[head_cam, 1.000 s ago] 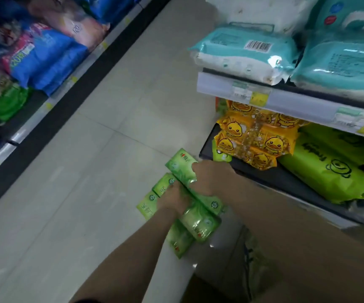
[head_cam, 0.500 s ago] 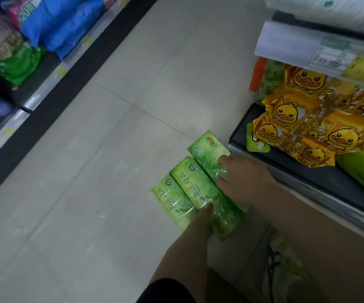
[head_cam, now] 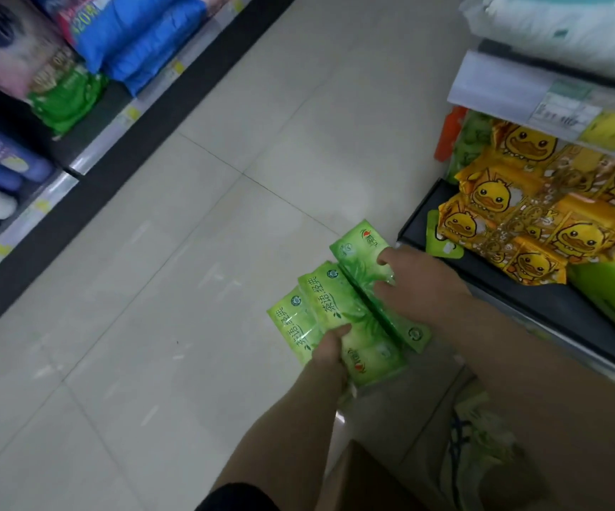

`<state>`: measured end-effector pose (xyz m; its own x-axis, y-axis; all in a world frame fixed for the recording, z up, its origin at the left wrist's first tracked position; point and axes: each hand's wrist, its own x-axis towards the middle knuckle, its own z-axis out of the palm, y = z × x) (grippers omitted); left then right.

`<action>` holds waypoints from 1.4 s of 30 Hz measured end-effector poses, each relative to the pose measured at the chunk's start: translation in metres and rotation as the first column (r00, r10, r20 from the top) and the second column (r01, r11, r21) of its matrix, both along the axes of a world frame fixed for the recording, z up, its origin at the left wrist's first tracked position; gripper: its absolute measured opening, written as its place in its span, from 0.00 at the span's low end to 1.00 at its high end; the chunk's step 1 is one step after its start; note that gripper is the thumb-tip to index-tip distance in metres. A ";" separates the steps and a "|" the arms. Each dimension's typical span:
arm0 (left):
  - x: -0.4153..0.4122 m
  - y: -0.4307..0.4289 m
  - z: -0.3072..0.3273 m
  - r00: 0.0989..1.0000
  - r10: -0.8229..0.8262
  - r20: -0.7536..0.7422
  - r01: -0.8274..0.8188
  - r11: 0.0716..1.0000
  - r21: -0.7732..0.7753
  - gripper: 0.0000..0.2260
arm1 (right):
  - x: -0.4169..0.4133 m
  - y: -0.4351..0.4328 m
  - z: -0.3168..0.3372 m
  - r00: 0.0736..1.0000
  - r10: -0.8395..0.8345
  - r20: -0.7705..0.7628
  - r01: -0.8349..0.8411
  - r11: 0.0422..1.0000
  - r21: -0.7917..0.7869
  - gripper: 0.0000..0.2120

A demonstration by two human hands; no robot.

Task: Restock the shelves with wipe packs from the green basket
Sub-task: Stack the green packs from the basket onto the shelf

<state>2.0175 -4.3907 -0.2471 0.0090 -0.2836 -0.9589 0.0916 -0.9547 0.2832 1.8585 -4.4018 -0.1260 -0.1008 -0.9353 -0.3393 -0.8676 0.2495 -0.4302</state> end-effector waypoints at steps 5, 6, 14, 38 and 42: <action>0.036 -0.013 0.043 0.988 -0.118 -0.101 0.113 0.992 -0.054 0.08 | 0.005 0.003 0.029 0.999 -0.013 0.046 0.017 0.996 -0.088 0.17; 0.046 -0.016 0.050 0.984 -0.144 -0.103 0.135 0.986 -0.096 0.10 | 0.008 0.004 0.035 1.000 0.014 0.027 -0.011 0.997 -0.082 0.17; 0.107 -0.065 0.148 0.816 -0.572 -0.085 0.518 0.788 -0.332 0.20 | 0.027 0.014 0.099 0.949 0.238 -0.208 -0.270 0.952 -0.142 0.31; -0.032 -0.112 0.488 0.399 -0.463 0.791 0.618 -0.502 -0.605 0.31 | -0.090 0.067 0.356 0.470 -0.279 -0.837 -0.464 0.729 -0.503 0.47; -0.048 -0.108 0.521 0.548 -0.154 0.822 0.551 -0.673 -0.494 0.34 | -0.111 0.072 0.401 0.466 -0.467 -0.751 -0.406 0.642 -0.651 0.44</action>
<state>1.9691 -4.4983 0.2738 -0.7544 -0.5048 0.4195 -0.2981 0.8329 0.4663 1.7471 -4.3294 0.2750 0.0656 -0.7595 0.6472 -0.8437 0.3041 0.4424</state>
